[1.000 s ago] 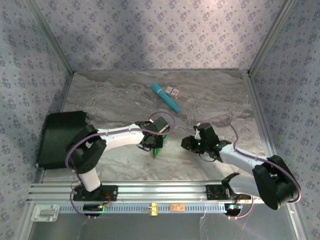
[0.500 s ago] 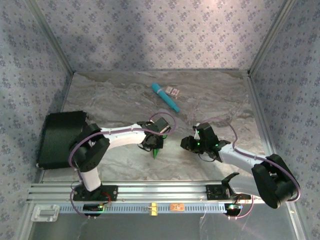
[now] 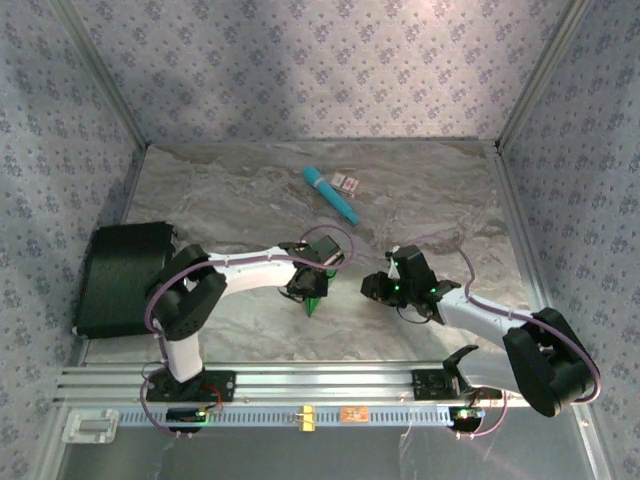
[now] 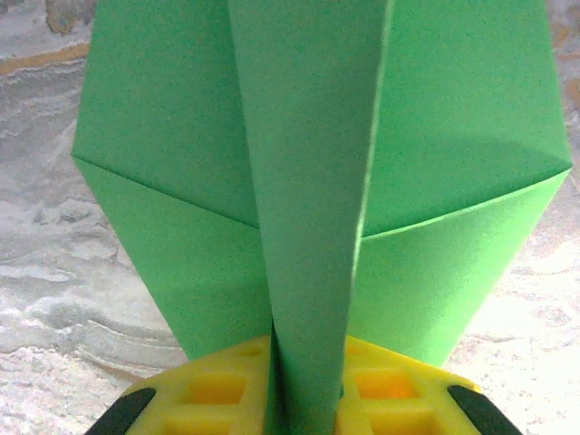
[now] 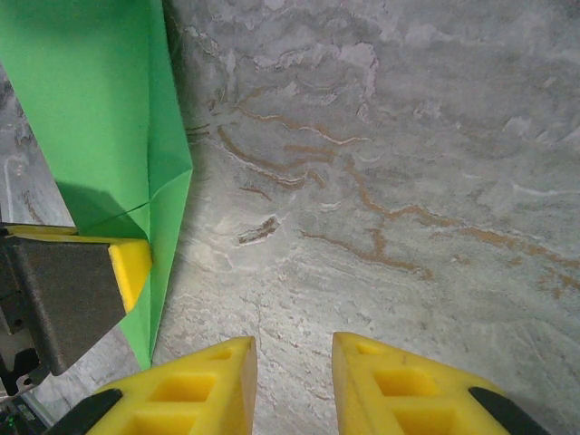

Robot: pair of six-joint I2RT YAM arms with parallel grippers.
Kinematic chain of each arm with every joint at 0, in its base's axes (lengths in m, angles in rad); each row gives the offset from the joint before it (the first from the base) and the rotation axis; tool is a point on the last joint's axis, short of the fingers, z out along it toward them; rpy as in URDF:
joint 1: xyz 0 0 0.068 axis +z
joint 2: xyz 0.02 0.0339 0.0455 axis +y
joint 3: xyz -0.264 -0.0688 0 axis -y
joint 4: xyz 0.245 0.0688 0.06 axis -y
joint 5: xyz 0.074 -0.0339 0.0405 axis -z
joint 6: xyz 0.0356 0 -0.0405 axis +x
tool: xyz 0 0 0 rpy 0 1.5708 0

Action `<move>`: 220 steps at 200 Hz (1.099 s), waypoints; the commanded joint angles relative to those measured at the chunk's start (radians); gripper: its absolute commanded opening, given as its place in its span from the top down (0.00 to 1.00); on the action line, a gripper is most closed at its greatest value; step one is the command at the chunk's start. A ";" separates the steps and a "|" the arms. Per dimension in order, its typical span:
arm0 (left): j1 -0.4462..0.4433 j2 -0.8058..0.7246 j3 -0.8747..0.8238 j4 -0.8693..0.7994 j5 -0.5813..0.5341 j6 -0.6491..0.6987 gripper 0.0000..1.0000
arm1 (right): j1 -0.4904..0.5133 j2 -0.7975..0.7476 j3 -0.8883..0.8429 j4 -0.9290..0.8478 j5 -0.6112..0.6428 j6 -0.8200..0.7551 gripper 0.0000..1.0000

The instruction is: Fold a paper plane with a square sheet of paper (pick it up from the middle)

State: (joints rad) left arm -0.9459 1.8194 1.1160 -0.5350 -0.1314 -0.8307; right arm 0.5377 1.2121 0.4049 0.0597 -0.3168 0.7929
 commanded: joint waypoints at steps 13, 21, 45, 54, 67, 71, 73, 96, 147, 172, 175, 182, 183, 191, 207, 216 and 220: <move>-0.023 0.063 0.029 -0.046 -0.024 -0.041 0.79 | 0.001 0.006 0.024 0.007 0.001 -0.018 0.71; -0.028 0.071 0.037 -0.054 -0.028 -0.047 0.79 | -0.002 0.003 0.023 0.006 -0.002 -0.021 0.71; -0.036 0.090 0.064 -0.085 -0.048 -0.077 0.76 | -0.010 -0.015 0.021 -0.004 -0.006 -0.031 0.70; -0.039 0.093 0.067 -0.089 -0.053 -0.093 0.76 | -0.014 -0.025 0.019 -0.010 -0.007 -0.035 0.70; -0.042 0.095 0.068 -0.084 -0.053 -0.114 0.75 | -0.021 -0.042 0.016 -0.021 -0.009 -0.042 0.70; -0.042 0.096 0.068 -0.085 -0.054 -0.120 0.74 | -0.024 -0.048 0.014 -0.025 -0.008 -0.043 0.70; -0.043 0.097 0.069 -0.084 -0.056 -0.123 0.74 | -0.025 -0.051 0.012 -0.028 -0.008 -0.045 0.70; -0.048 0.112 0.082 -0.098 -0.066 -0.155 0.69 | -0.047 -0.088 -0.001 -0.046 -0.014 -0.052 0.70; -0.061 0.138 0.117 -0.124 -0.087 -0.179 0.63 | -0.097 -0.127 -0.032 -0.051 -0.054 -0.063 0.69; -0.064 0.148 0.130 -0.128 -0.083 -0.175 0.60 | -0.107 -0.132 -0.039 -0.047 -0.062 -0.063 0.69; -0.065 0.149 0.132 -0.128 -0.084 -0.174 0.60 | -0.107 -0.134 -0.039 -0.048 -0.063 -0.062 0.69; -0.066 0.149 0.136 -0.128 -0.084 -0.173 0.60 | -0.108 -0.135 -0.039 -0.049 -0.064 -0.062 0.69; -0.066 0.150 0.136 -0.128 -0.084 -0.173 0.60 | -0.108 -0.136 -0.039 -0.049 -0.064 -0.062 0.69; -0.067 0.149 0.139 -0.128 -0.084 -0.171 0.60 | -0.111 -0.139 -0.039 -0.051 -0.062 -0.063 0.69; -0.068 0.147 0.148 -0.132 -0.085 -0.166 0.60 | -0.113 -0.143 -0.042 -0.052 -0.061 -0.059 0.69; -0.068 0.142 0.148 -0.132 -0.086 -0.165 0.60 | -0.114 -0.144 -0.041 -0.054 -0.061 -0.057 0.69; -0.068 0.139 0.148 -0.132 -0.086 -0.165 0.60 | -0.114 -0.145 -0.041 -0.054 -0.059 -0.057 0.69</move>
State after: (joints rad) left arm -1.0046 1.9209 1.2579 -0.6300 -0.2249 -0.9932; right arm 0.4301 1.0840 0.3725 0.0250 -0.3637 0.7471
